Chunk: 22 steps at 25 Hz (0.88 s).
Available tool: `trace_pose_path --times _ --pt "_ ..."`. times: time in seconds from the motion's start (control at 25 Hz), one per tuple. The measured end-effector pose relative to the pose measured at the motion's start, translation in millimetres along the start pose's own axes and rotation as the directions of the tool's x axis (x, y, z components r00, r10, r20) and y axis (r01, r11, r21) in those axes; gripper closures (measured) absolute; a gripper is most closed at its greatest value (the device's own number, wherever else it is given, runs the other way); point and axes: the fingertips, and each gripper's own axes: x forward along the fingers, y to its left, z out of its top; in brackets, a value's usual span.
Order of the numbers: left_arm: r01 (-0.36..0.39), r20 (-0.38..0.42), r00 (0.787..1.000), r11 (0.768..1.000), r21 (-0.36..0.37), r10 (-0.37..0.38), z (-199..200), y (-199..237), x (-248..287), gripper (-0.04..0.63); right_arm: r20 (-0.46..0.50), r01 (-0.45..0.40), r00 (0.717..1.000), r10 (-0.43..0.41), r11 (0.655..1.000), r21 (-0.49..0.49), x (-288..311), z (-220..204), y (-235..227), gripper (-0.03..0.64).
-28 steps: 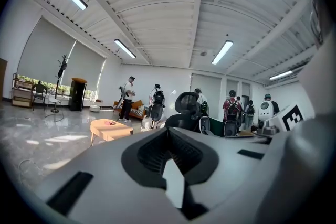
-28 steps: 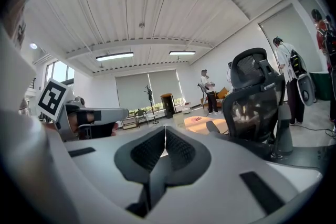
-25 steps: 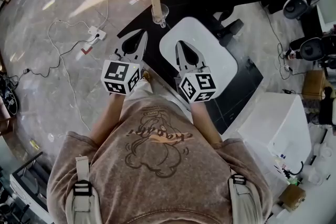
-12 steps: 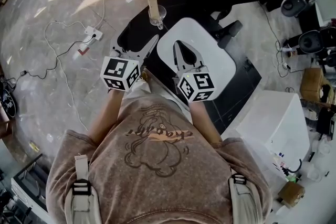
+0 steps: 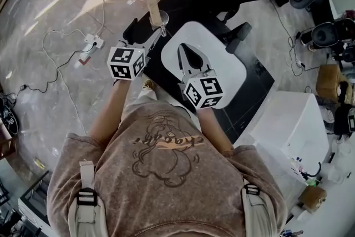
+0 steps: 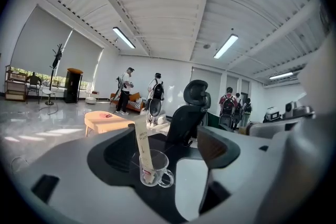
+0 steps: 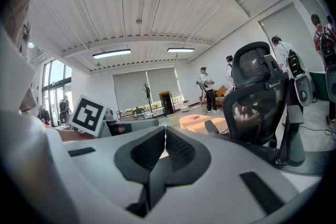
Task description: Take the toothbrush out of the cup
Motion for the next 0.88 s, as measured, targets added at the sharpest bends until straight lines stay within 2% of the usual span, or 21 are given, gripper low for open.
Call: trace_pose_path --times 0.36,0.68,0.8,0.88 --pt "-0.046 -0.063 0.997 0.998 -0.03 0.044 -24.0 44.6 68.9 0.218 -0.017 0.0 1.0 0.0 1.0 0.006 5.4 -5.2 1.7 0.6" --pt "-0.047 -0.155 0.987 0.998 -0.048 0.039 -53.3 66.0 111.2 0.218 -0.04 0.025 0.999 -0.025 1.0 0.004 2.3 -7.7 -8.0 0.6" --pt "-0.032 -0.192 0.981 0.998 -0.051 0.022 -63.8 64.2 120.5 0.244 -0.044 0.029 0.999 -0.029 1.0 0.002 2.6 -8.0 -12.1 0.599" --pt "-0.029 -0.198 0.98 0.998 -0.05 0.019 -65.7 62.9 122.0 0.286 -0.047 0.03 0.998 -0.029 1.0 0.002 2.9 -8.6 -13.1 0.6"
